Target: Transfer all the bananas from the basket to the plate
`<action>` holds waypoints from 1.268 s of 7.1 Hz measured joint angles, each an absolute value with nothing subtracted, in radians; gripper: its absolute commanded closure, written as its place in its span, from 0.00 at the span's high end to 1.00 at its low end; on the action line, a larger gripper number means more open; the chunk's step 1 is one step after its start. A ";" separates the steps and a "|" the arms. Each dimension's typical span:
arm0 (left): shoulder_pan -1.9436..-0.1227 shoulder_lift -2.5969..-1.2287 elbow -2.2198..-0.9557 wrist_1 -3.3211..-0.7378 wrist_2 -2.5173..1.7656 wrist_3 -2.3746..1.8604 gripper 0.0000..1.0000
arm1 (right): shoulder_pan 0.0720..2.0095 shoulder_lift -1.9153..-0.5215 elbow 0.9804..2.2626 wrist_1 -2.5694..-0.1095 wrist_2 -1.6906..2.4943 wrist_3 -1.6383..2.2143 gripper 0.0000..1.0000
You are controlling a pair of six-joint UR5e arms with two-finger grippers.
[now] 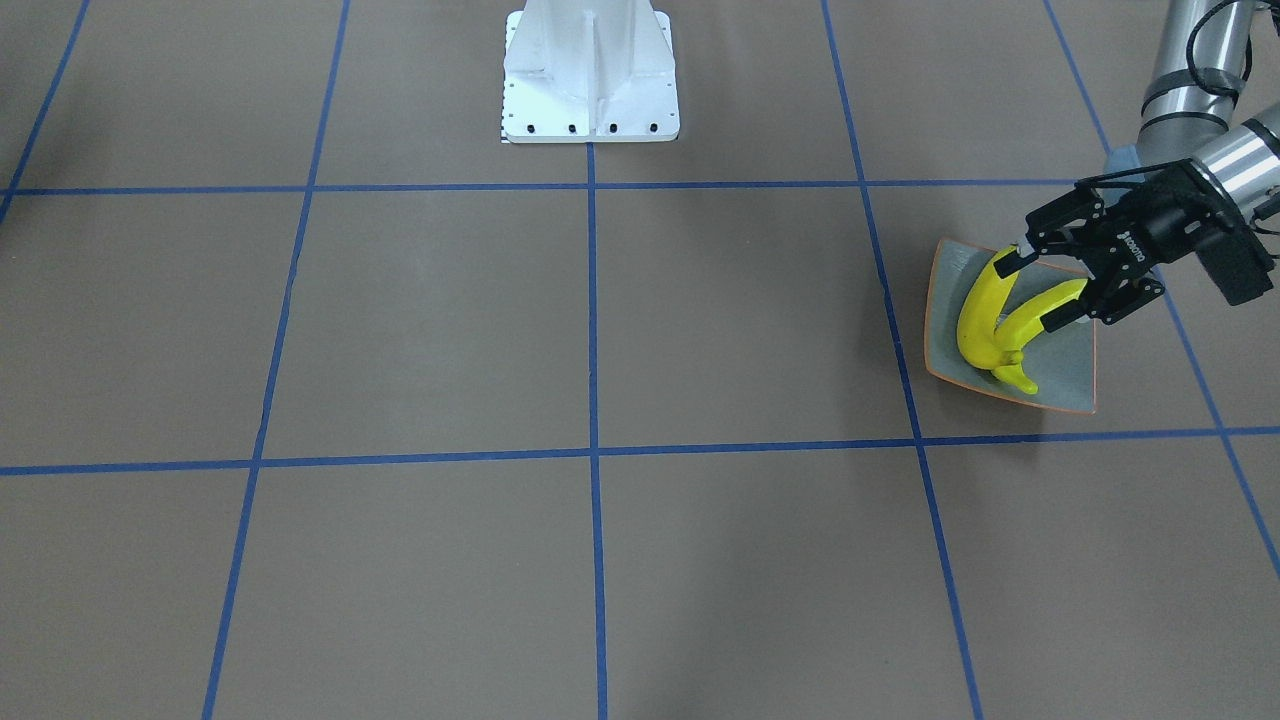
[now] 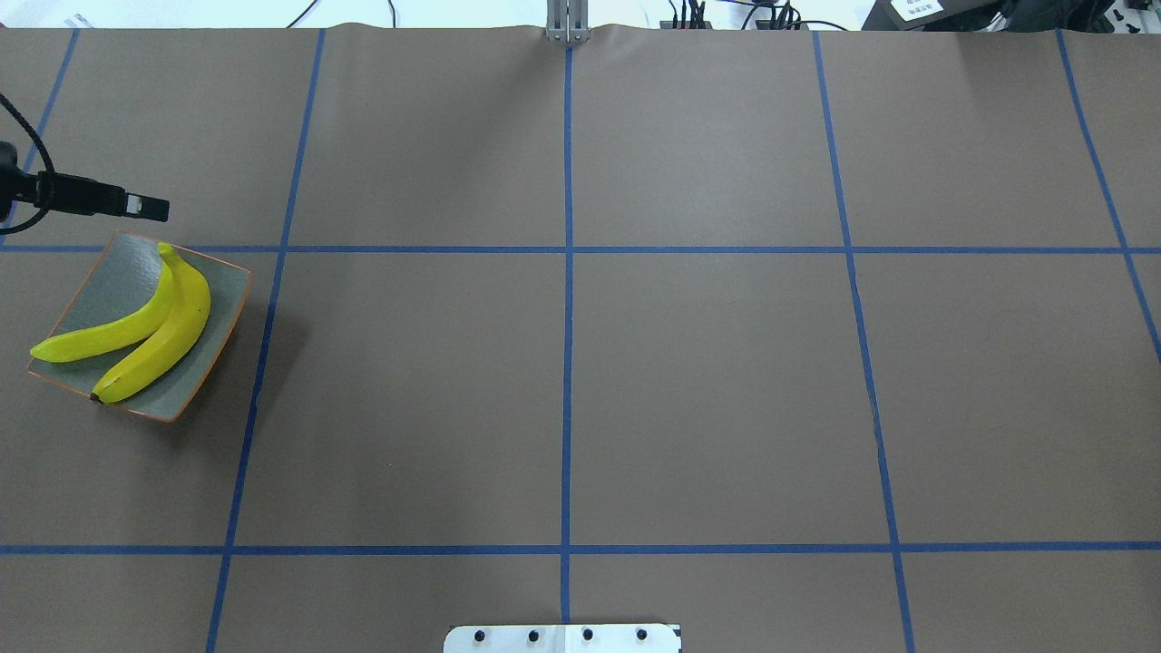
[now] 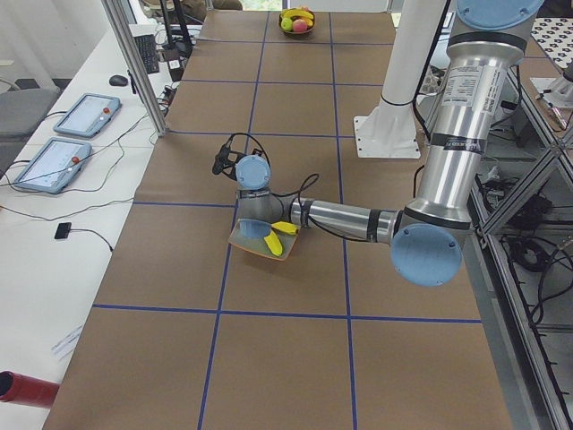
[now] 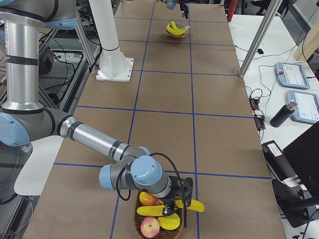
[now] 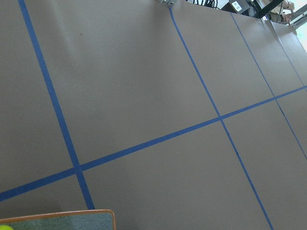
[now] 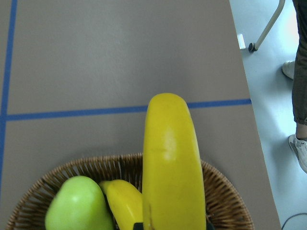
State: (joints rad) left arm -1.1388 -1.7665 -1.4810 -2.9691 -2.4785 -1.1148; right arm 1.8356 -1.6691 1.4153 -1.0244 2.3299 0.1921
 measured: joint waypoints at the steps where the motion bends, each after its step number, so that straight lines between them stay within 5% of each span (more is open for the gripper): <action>1: -1.137 -1.808 -1.485 -2.944 -2.454 -1.166 1.00 | 1.812 -1.653 1.468 -1.022 2.390 0.304 0.00; 5: -1.016 -1.985 -1.555 -2.925 -2.335 -1.508 1.00 | 1.589 -1.585 1.785 -1.019 2.456 0.913 0.00; 9: -0.846 -2.089 -1.624 -2.924 -2.133 -1.797 1.00 | 1.386 -1.401 1.953 -1.006 2.449 1.374 0.00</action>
